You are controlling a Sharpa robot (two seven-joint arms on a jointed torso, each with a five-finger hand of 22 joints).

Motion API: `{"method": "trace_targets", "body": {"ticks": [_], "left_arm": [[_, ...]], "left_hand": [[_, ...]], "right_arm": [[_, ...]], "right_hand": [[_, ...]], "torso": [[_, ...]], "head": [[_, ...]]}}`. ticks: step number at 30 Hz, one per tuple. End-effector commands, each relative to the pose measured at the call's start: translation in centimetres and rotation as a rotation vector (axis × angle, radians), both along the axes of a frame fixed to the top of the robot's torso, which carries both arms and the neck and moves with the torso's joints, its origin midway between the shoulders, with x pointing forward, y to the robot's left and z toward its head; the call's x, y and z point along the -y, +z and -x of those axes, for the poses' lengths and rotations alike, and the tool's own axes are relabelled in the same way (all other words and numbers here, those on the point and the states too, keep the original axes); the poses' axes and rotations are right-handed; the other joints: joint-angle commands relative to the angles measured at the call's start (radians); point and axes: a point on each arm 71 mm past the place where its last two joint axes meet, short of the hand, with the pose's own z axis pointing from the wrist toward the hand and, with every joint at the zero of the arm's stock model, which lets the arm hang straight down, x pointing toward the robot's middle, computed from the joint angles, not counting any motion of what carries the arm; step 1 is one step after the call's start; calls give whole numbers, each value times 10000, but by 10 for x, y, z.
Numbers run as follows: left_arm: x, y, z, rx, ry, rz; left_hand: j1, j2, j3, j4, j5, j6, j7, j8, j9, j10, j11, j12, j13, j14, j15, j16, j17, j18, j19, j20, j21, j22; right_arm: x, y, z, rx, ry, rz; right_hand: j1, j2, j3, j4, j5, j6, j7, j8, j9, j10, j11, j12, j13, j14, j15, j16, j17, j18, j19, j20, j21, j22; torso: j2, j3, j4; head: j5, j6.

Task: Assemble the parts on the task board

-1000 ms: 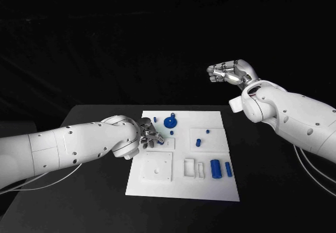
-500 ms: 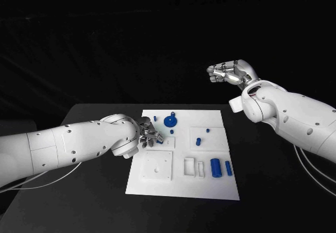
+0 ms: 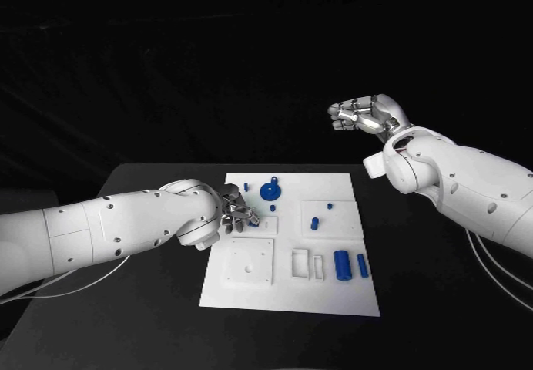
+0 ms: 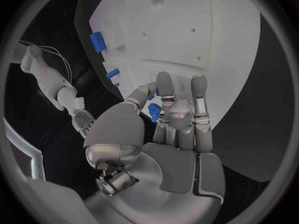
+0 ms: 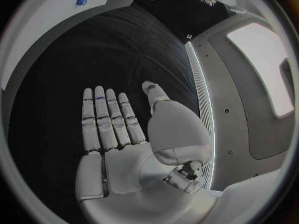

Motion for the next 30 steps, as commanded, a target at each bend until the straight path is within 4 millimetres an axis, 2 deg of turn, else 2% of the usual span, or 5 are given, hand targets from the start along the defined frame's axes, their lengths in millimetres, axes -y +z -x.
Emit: {"method": "trace_targets", "body": {"ticks": [1,17,25,30], "left_arm": [[2,-4,3,-307,-246,-262],[3,-4,3,-353,-295,-419],[3,-4,2,-310,-262,-416],[3,-4,2,-330,-254,-435]], "left_hand": [[68,105,62,-126,-110,1849,-1234,28,1370,299,-275,72,20,31,-98,88,89,-22,90,7,-83,86],[44,135,43,40,-169,1975,-1320,32,2258,284,-310,278,-22,44,-96,329,282,-41,275,20,-563,617],[39,179,74,45,-158,1994,-1323,44,2351,292,-306,301,-18,49,-97,356,310,-42,305,18,-626,695],[4,213,133,-13,-92,1986,-1325,36,2482,293,-309,335,-20,51,-98,407,353,-49,351,14,-745,826]], "right_arm": [[-2,-1,0,-164,233,-191],[-2,-5,1,-302,348,-182],[-3,-7,1,-356,383,-163],[-3,-8,1,-359,427,-77]], "right_hand": [[43,-15,-54,9,51,-48,-4,-67,-11,-52,-5,-22,-12,-61,-5,-66,-16,175,-78,22,45,-13],[88,35,-30,-16,53,-83,-4,-70,-13,-72,3,-22,-12,-110,10,-67,-16,173,-119,35,38,-14],[95,37,16,-48,44,-72,-3,-67,-12,-77,5,-23,-13,-119,13,-66,-16,178,-131,40,43,-13],[149,14,49,-144,-36,-89,0,-69,-13,-85,6,-22,-12,-145,20,-66,-16,174,-175,48,35,-16]], "torso": [[-3,3,-2],[4,1,4],[11,-9,-8],[19,0,-11]], "head": [[4,-13],[0,-32],[8,-51],[9,-63]]}}
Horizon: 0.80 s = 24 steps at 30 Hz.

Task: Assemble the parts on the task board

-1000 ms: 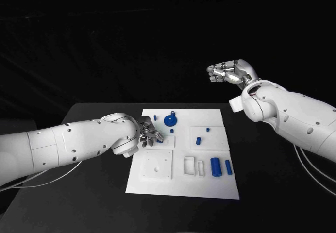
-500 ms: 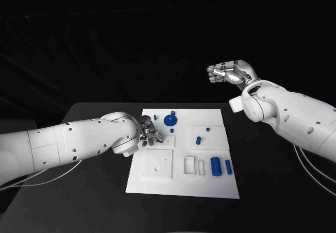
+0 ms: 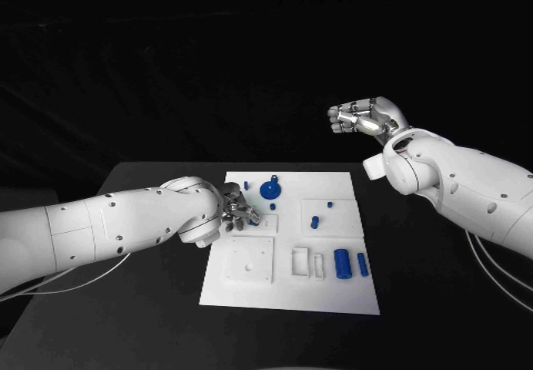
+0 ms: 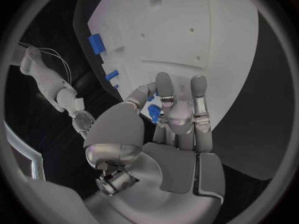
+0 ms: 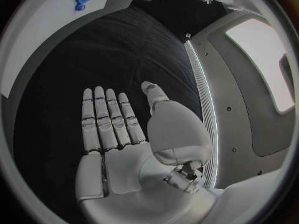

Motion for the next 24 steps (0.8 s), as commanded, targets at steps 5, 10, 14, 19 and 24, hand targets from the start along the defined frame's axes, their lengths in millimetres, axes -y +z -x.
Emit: {"method": "trace_targets", "body": {"ticks": [5,10,14,19,24], "left_arm": [[0,-6,3,-433,-118,-228],[-1,-7,2,-645,-119,-243],[-1,-8,2,-830,-158,-272],[0,-9,1,-1055,-202,-286],[-1,-10,0,-1263,-167,-298]], "left_hand": [[41,166,124,-74,138,1962,-1297,21,1891,272,-289,85,-2,-2,-93,67,32,-46,56,-3,-64,60],[54,172,151,-123,169,1969,-1297,23,1906,273,-291,108,5,1,-91,91,63,-49,62,-3,-85,95],[44,182,168,-162,208,1971,-1297,24,1928,272,-292,125,8,7,-90,122,104,-51,65,-4,-105,122],[28,190,184,-207,250,1979,-1299,27,1961,272,-295,148,11,9,-87,156,155,-54,68,-3,-125,143],[11,216,205,-246,271,1977,-1296,22,1984,271,-293,161,11,7,-84,179,183,-59,70,-3,-139,156]], "right_arm": [[-3,-2,1,-28,275,136],[-3,-3,1,-31,288,175],[-3,-4,1,-41,294,196],[-3,-5,1,-67,301,208],[-3,-7,1,-103,307,218]], "right_hand": [[77,-21,5,-113,-54,-96,2,-32,-15,-90,9,-23,-13,-76,14,-66,-16,177,-93,1,35,-16],[67,-10,13,-165,-63,-113,3,-33,-16,-93,11,-22,-13,-85,16,-66,-17,180,-106,5,38,-16],[67,-10,13,-165,-63,-113,3,-33,-16,-93,11,-22,-13,-85,16,-66,-17,180,-106,5,38,-16],[55,-5,14,-196,-65,-117,7,-33,-16,-98,13,-23,-13,-91,18,-66,-17,180,-129,8,36,-17],[39,5,14,-227,-68,-118,6,-32,-16,-102,14,-23,-13,-107,22,-68,-17,182,-141,11,36,-17]], "torso": [[-2,2,4],[-3,1,-2],[-2,5,-18],[3,11,-15],[8,13,-3]], "head": [[-14,-29],[-22,-34],[-24,-42],[-34,-50],[-40,-63]]}}
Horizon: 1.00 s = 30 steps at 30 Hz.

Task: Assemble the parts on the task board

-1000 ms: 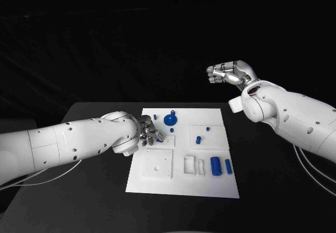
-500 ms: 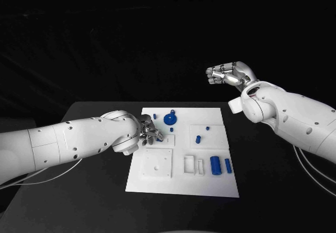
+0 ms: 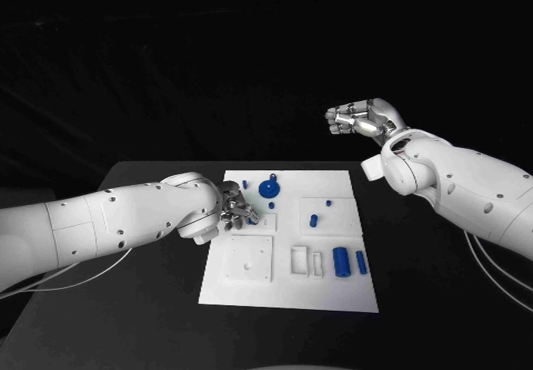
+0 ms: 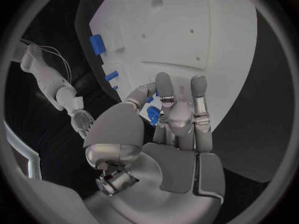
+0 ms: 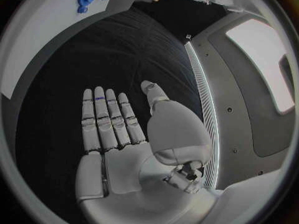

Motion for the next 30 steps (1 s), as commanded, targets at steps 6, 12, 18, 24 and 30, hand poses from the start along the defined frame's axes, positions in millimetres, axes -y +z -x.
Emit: {"method": "trace_targets", "body": {"ticks": [6,12,18,24,30], "left_arm": [[-2,-10,3,-890,-55,-279],[-4,-8,0,-858,27,-279],[-2,-5,-3,-868,-26,-287],[0,-4,-4,-993,-161,-322],[2,-1,-5,-1217,-351,-436]], "left_hand": [[29,209,222,-273,43,1982,-1300,43,1219,272,-297,56,12,11,-85,53,37,-65,72,-7,-73,163],[10,224,231,-299,44,1981,-1300,42,1243,272,-299,66,13,11,-85,67,53,-68,78,-9,-75,167],[-4,244,241,-327,49,1979,-1302,41,1269,273,-302,80,12,8,-86,78,64,-69,79,-11,-79,168],[-10,247,245,-354,58,1976,-1300,41,1284,272,-301,81,8,9,-87,85,71,-72,76,-13,-82,169],[-8,249,249,-378,62,1971,-1298,39,1291,271,-301,80,4,4,-86,82,63,-76,73,-14,-82,171]], "right_arm": [[-3,-3,1,-26,227,106],[-3,-4,1,-45,241,110],[-3,-5,1,-66,243,118],[-4,-6,1,-97,265,122],[-4,-8,1,-141,282,129]], "right_hand": [[7,36,2,-63,-64,-53,8,-33,-17,-68,-22,-22,-13,-85,-2,-67,-9,183,-114,-4,34,-10],[7,36,2,-63,-64,-53,8,-33,-17,-68,-22,-22,-13,-85,-2,-67,-9,183,-114,-4,34,-10],[-4,49,10,-96,-71,-62,8,-34,-17,-70,-20,-22,-13,-92,0,-66,-9,185,-123,0,36,-9],[-4,49,10,-96,-71,-62,8,-34,-17,-70,-20,-22,-13,-92,0,-66,-9,185,-123,0,36,-9],[-25,65,17,-114,-72,-63,9,-33,-17,-78,-19,-23,-14,-101,2,-66,-9,186,-147,4,35,-11]], "torso": [[5,3,13],[4,-1,6],[3,-2,10],[6,-6,13],[0,-1,17]], "head": [[-5,-20],[-11,-19],[-24,-25],[-36,-31],[-44,-48]]}}
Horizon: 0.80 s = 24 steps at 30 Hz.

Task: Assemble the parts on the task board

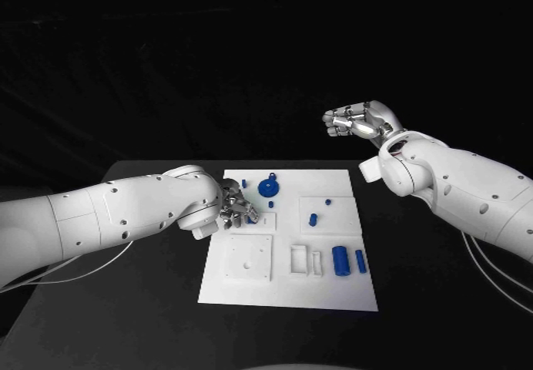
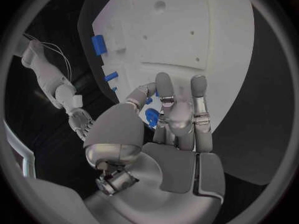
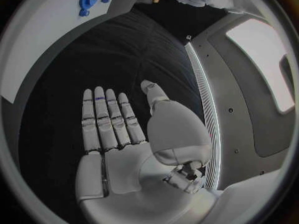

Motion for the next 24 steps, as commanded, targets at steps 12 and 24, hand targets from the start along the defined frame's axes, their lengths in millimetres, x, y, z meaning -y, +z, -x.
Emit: {"method": "trace_targets", "body": {"ticks": [12,24], "left_arm": [[3,4,-2,-1023,-554,-505],[7,9,-5,-1061,-594,-428]], "left_hand": [[93,173,294,-370,34,1952,-1293,48,982,272,-300,28,-7,1,-86,37,9,-85,60,-20,-48,176],[84,183,287,-378,37,1944,-1290,50,994,273,-299,29,-12,-3,-86,32,2,-90,53,-23,-48,177]], "right_arm": [[-3,-4,1,-77,247,84],[-3,-6,1,-123,253,101]], "right_hand": [[-32,71,9,-69,-35,-77,12,-33,-11,-83,-16,-24,-15,-114,7,-67,-11,186,-83,6,34,-12],[-30,73,8,-76,-36,-94,13,-35,-13,-83,-15,-22,-14,-120,7,-66,-11,185,-91,8,34,-12]], "torso": [[-7,9,-4],[-6,4,-2]], "head": [[-3,-3],[-30,15]]}}
